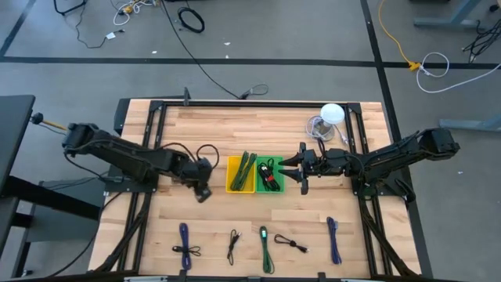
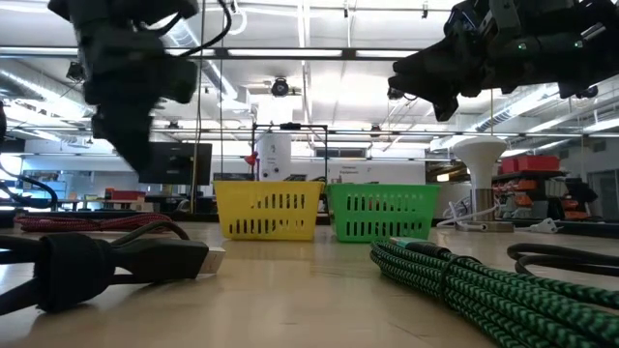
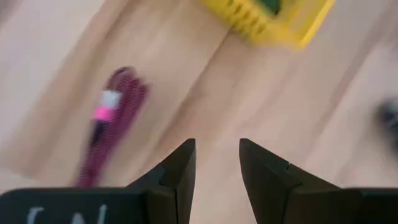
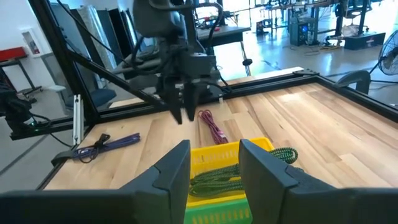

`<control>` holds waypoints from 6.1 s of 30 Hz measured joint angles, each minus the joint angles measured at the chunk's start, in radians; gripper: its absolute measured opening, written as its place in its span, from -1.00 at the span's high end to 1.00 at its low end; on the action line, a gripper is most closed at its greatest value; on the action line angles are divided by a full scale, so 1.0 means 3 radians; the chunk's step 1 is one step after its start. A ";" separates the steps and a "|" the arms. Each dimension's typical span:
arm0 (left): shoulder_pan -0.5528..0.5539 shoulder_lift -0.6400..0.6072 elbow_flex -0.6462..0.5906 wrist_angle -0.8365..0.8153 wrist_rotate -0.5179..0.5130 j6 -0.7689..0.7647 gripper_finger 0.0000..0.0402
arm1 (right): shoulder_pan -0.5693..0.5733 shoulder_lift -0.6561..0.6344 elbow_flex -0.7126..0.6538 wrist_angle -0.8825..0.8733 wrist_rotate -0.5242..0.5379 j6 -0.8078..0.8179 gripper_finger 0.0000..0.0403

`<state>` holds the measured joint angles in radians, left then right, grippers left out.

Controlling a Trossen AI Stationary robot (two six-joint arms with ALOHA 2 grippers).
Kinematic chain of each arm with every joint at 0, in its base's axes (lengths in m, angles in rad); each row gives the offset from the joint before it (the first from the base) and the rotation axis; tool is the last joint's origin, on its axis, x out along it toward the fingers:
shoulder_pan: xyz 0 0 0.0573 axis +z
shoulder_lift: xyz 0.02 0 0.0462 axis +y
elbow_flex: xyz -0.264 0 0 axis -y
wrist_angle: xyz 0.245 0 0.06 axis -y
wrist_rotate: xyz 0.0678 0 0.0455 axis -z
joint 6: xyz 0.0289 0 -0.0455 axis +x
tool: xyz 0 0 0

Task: Pick & Place USB Port
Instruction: Put the pink charger cable into the yellow basket, then put the black charger cable into the green basket

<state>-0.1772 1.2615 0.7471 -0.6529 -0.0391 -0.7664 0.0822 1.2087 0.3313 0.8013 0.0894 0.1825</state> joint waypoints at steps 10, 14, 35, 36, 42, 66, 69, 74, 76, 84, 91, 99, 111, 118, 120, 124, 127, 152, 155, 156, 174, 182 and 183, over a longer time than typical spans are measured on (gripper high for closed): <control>0.0195 0.0072 -0.0005 -0.0955 -0.0190 0.0842 0.36 | 0.0000 0.0000 -0.0001 0.0019 0.0002 0.0127 0.32; 0.0309 0.0072 -0.0006 -0.0944 -0.0206 0.1037 0.36 | 0.0000 0.0000 -0.0001 0.0057 0.0010 0.0137 0.32; 0.0581 0.0692 -0.0008 -0.0534 -0.0105 0.1485 0.36 | 0.0000 0.0000 -0.0001 0.0067 -0.0005 0.0150 0.32; 0.0588 0.0724 -0.0008 -0.0533 -0.0103 0.1486 0.36 | 0.0000 0.0000 -0.0001 0.0065 -0.0005 0.0149 0.32; 0.0636 0.0877 -0.0008 -0.0471 -0.0116 0.1531 0.36 | 0.0001 0.0000 -0.0001 0.0063 -0.0009 0.0149 0.32; 0.0731 0.0894 0.0207 -0.0272 0.0224 0.1192 0.89 | 0.0001 0.0000 -0.0001 0.0057 -0.0003 0.0149 0.32; 0.0734 0.0869 0.0413 -0.0384 0.0205 0.1135 0.89 | 0.0001 0.0000 -0.0001 0.0041 -0.0003 0.0149 0.32; 0.0732 0.0746 0.0828 -0.0469 0.0124 0.1058 0.89 | 0.0000 0.0000 -0.0001 0.0032 -0.0002 0.0149 0.32; 0.0719 0.0669 0.0981 -0.0407 0.0030 0.0997 0.89 | 0.0001 0.0000 -0.0001 0.0016 -0.0001 0.0149 0.32; 0.0605 0.0490 0.1085 0.0888 0.0144 0.0882 0.89 | 0.0001 -0.0001 -0.0003 0.0011 -0.0001 0.0148 0.32; 0.0505 0.0509 0.0913 0.1411 -0.0400 0.0690 0.89 | 0.0000 -0.0001 -0.0003 0.0015 -0.0009 0.0135 0.32; 0.0487 0.0518 0.0020 0.2656 -0.0550 0.0145 0.89 | 0.0001 -0.0001 -0.0003 0.0061 -0.0091 0.0125 0.32; 0.0464 0.0530 -0.0491 0.3189 -0.0827 -0.0209 0.89 | 0.0000 -0.0001 -0.0003 0.0078 -0.0090 0.0122 0.32; 0.0465 0.0529 -0.0500 0.3179 -0.0853 -0.0275 0.77 | 0.0000 -0.0001 -0.0003 0.0081 -0.0089 0.0085 0.32; 0.0464 0.0529 -0.0500 0.3176 -0.0843 -0.0286 0.63 | 0.0000 -0.0001 -0.0003 0.0079 -0.0089 0.0084 0.32; 0.0464 0.0530 -0.0500 0.3174 -0.0844 -0.0352 0.41 | 0.0000 -0.0001 -0.0003 0.0075 -0.0089 0.0083 0.32; 0.0465 0.0530 -0.0500 0.3175 -0.0849 -0.0360 0.29 | 0.0000 -0.0001 -0.0003 0.0075 -0.0089 0.0079 0.32; -0.0420 -0.0699 -0.0495 0.1506 -0.0088 -0.1514 0.42 | 0.0000 -0.0001 -0.0001 0.0030 -0.0088 0.0068 0.32; -0.0820 -0.0664 -0.0495 0.1403 -0.0010 -0.1902 0.46 | 0.0000 -0.0001 -0.0001 0.0017 -0.0088 0.0064 0.32; -0.0942 -0.0613 -0.0495 0.1389 0.0026 -0.2008 0.47 | 0.0000 -0.0001 -0.0001 0.0015 -0.0088 0.0063 0.32; -0.1992 0.0463 -0.0033 0.1545 0.0658 -0.2227 0.59 | 0.0000 -0.0001 0.0000 0.0017 -0.0063 0.0336 0.32; -0.2028 0.0873 0.0233 0.1319 0.0753 -0.1871 0.59 | 0.0001 -0.0001 0.0000 0.0066 -0.0062 0.0362 0.32; -0.2028 0.0913 0.0257 0.1326 0.0754 -0.1842 0.59 | 0.0001 -0.0001 0.0001 0.0067 -0.0062 0.0377 0.32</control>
<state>-0.7856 1.5353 0.8241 -0.2550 0.1870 -1.3191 0.0826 1.2083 0.3317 0.8214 0.0708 0.2956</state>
